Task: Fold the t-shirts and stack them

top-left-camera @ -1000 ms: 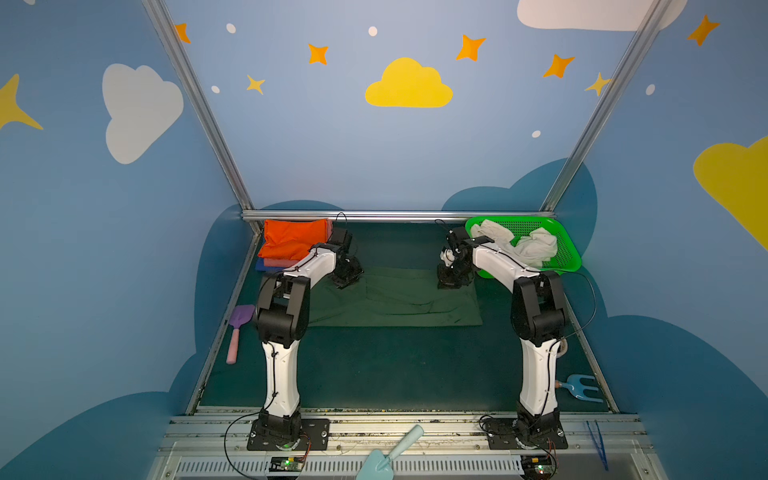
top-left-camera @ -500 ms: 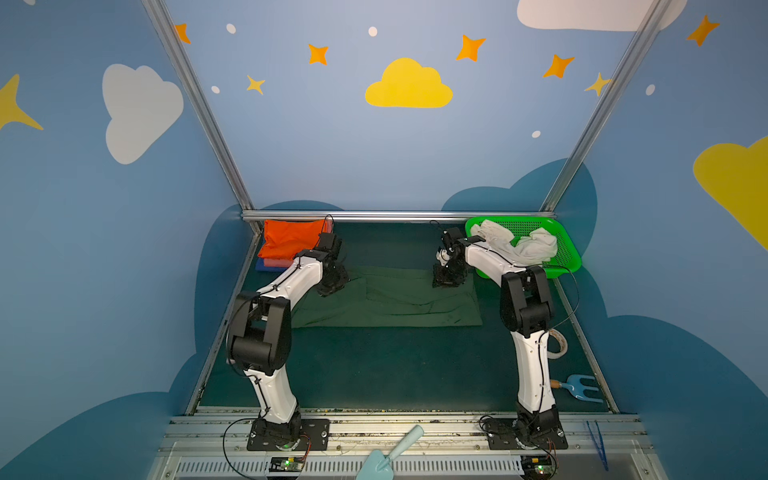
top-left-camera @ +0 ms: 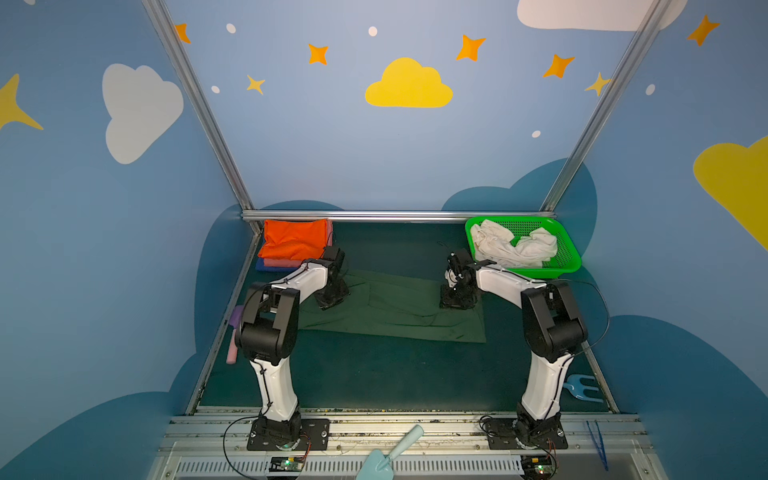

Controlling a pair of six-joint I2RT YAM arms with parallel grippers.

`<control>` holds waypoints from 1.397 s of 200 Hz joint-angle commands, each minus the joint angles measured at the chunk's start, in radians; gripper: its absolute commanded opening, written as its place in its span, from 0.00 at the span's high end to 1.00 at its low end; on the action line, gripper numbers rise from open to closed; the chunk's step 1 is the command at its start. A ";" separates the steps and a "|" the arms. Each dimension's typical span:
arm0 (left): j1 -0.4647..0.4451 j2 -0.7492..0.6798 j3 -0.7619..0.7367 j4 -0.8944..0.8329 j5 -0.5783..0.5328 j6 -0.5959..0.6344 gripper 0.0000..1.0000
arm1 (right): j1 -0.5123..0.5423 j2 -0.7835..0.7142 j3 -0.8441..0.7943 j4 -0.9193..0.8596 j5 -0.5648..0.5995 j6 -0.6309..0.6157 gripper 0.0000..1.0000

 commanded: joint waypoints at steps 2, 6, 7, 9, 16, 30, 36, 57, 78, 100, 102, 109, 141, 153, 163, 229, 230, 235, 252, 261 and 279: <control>-0.028 0.069 0.026 -0.011 -0.014 -0.003 0.94 | 0.012 -0.004 -0.136 -0.099 0.037 0.063 0.59; -0.034 0.080 0.032 -0.012 -0.014 -0.004 0.94 | 0.014 -0.017 -0.153 -0.099 0.037 0.068 0.59; -0.037 0.083 0.034 -0.012 -0.014 -0.004 0.94 | 0.015 -0.021 -0.157 -0.099 0.037 0.069 0.59; -0.041 0.088 0.037 -0.012 -0.015 -0.005 0.94 | 0.017 -0.027 -0.165 -0.098 0.038 0.071 0.59; -0.054 0.109 0.052 -0.014 -0.013 -0.007 0.94 | 0.022 -0.052 -0.192 -0.098 0.039 0.084 0.59; -0.087 0.162 0.096 -0.039 -0.024 -0.017 0.94 | 0.042 -0.112 -0.250 -0.102 0.066 0.114 0.60; -0.101 0.192 0.123 -0.063 -0.034 -0.021 0.94 | 0.053 -0.144 -0.269 -0.112 0.096 0.126 0.60; -0.149 0.268 0.201 -0.110 -0.038 -0.016 0.95 | 0.093 -0.250 -0.325 -0.143 0.150 0.167 0.60; -0.194 0.325 0.276 -0.127 -0.033 -0.019 0.95 | 0.100 -0.324 -0.374 -0.152 0.145 0.192 0.60; -0.220 0.399 0.400 -0.171 -0.032 -0.016 0.95 | 0.106 -0.364 -0.422 -0.149 0.129 0.214 0.60; -0.221 0.406 0.414 -0.175 -0.030 -0.016 0.95 | 0.107 -0.365 -0.428 -0.146 0.126 0.215 0.60; -0.227 0.433 0.464 -0.192 -0.028 -0.013 0.95 | 0.111 -0.369 -0.442 -0.136 0.116 0.222 0.60; -0.230 0.563 0.734 -0.295 -0.040 0.009 0.95 | 0.164 -0.349 -0.473 -0.081 0.068 0.261 0.61; -0.228 0.624 0.859 -0.343 -0.027 0.020 0.94 | 0.192 -0.337 -0.471 -0.066 0.055 0.280 0.61; -0.229 0.680 0.972 -0.386 -0.013 0.030 0.95 | 0.214 -0.330 -0.470 -0.053 0.043 0.299 0.61; -0.192 0.910 1.365 -0.335 0.170 -0.025 0.94 | 0.373 -0.245 -0.415 0.067 -0.089 0.396 0.61; -0.191 0.910 1.362 -0.327 0.185 -0.028 0.94 | 0.377 -0.242 -0.412 0.068 -0.090 0.396 0.61; -0.183 0.907 1.348 -0.296 0.213 -0.041 0.94 | 0.390 -0.226 -0.394 0.068 -0.097 0.398 0.62; -0.162 0.913 1.341 -0.217 0.277 -0.080 0.94 | 0.437 -0.174 -0.336 0.074 -0.132 0.405 0.62; -0.153 0.920 1.344 -0.186 0.298 -0.101 0.94 | 0.462 -0.152 -0.312 0.095 -0.166 0.414 0.61; -0.141 0.929 1.353 -0.122 0.330 -0.129 0.95 | 0.512 -0.119 -0.276 0.148 -0.228 0.445 0.62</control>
